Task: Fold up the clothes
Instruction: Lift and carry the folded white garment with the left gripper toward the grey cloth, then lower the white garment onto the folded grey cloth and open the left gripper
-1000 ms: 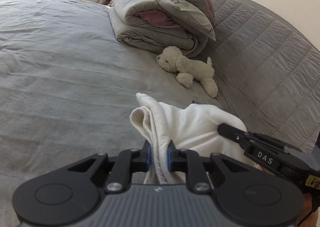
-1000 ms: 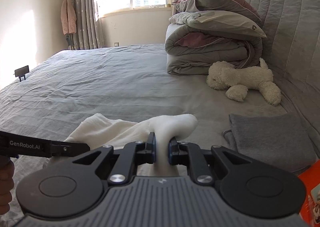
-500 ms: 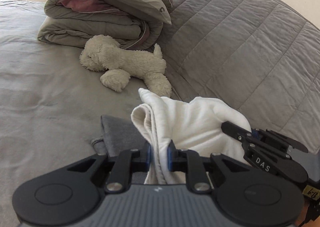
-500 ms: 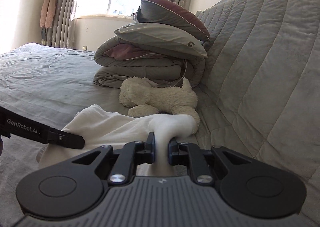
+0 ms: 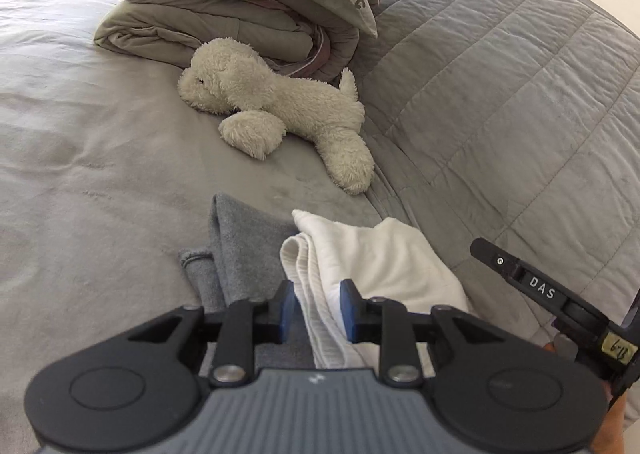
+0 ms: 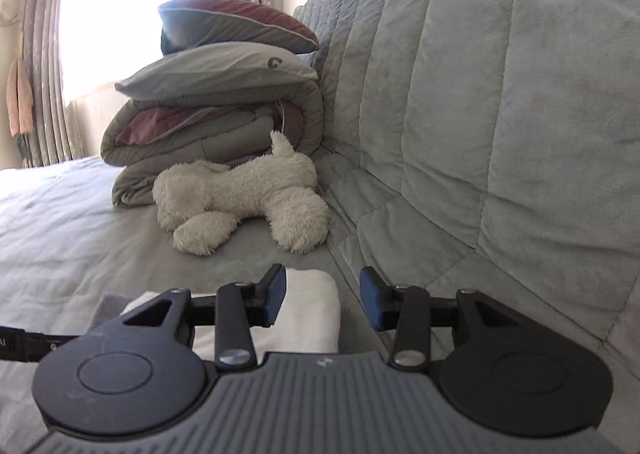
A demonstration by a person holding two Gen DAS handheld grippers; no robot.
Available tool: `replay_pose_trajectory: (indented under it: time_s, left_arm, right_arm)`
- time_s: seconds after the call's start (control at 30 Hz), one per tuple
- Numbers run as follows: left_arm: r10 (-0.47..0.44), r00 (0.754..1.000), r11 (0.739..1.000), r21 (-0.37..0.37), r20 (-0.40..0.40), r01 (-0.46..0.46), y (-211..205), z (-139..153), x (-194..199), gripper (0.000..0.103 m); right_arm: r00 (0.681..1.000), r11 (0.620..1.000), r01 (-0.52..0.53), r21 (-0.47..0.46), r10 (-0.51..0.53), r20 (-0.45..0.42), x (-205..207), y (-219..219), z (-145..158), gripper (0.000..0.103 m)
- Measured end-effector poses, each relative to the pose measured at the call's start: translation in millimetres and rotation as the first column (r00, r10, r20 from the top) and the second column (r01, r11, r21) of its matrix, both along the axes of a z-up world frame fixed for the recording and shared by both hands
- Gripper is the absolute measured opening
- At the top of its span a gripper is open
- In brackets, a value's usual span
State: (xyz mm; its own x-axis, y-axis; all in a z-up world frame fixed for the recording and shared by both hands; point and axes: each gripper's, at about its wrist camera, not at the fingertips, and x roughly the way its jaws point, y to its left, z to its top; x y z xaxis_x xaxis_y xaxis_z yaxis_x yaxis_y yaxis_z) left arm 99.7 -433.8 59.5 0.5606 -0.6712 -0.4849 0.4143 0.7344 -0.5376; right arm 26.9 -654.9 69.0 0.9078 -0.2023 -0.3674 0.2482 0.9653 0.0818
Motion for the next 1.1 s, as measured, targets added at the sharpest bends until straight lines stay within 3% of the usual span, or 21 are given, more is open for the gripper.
replay_pose_trajectory:
  time_s: [0.07,0.27,0.33,0.5,0.6,0.7,0.93,1.0,1.1]
  left_arm:
    - [0.016,0.999,1.0,-0.004,0.03,-0.016,3.0,8.1,-2.1,0.024]
    - [-0.089,0.996,0.996,-0.001,0.028,0.089,-16.4,4.5,-12.4,0.029]
    - [-0.12,0.993,0.991,0.068,0.013,0.119,-29.2,-9.8,-11.0,0.028]
    - [-0.128,0.986,0.979,0.17,0.103,0.109,-29.6,-16.1,-24.0,0.027]
    - [-0.115,0.989,0.974,0.208,0.097,0.093,-26.2,-10.4,-27.3,0.041]
    - [-0.123,0.988,0.968,0.232,0.093,0.098,-22.2,-7.4,-36.1,0.042]
    - [-0.175,0.978,0.918,0.377,0.112,0.121,-21.4,1.1,-74.1,0.045]
    - [-0.167,0.979,0.921,0.372,0.12,0.111,-13.2,9.3,-79.0,0.045]
    - [-0.15,0.978,0.93,0.355,0.145,0.09,2.0,28.6,-86.4,0.051]
  right_arm:
    - [0.999,0.999,-0.032,0.028,0.032,0.001,-0.2,7.4,1.2,0.044]
    - [0.993,0.999,-0.027,0.017,0.029,-0.117,3.3,33.8,-39.4,0.042]
    - [0.993,1.0,-0.018,-0.019,0.015,-0.118,-0.5,41.5,-49.4,0.042]
    - [0.993,0.999,-0.048,-0.012,0.047,-0.107,-21.2,45.8,-38.5,0.05]
    - [0.987,0.997,-0.079,-0.016,0.076,-0.145,-31.5,49.5,-36.8,0.055]
    - [0.978,0.996,-0.082,-0.02,0.076,-0.195,-38.5,54.7,-37.0,0.055]
    - [0.956,0.998,-0.055,0.014,0.056,-0.287,-62.7,65.5,-19.7,0.061]
    - [0.952,0.999,-0.052,0.004,0.051,-0.3,-72.4,68.8,-12.1,0.064]
    - [0.961,0.999,-0.051,0.005,0.05,-0.271,-93.4,76.1,4.1,0.079]
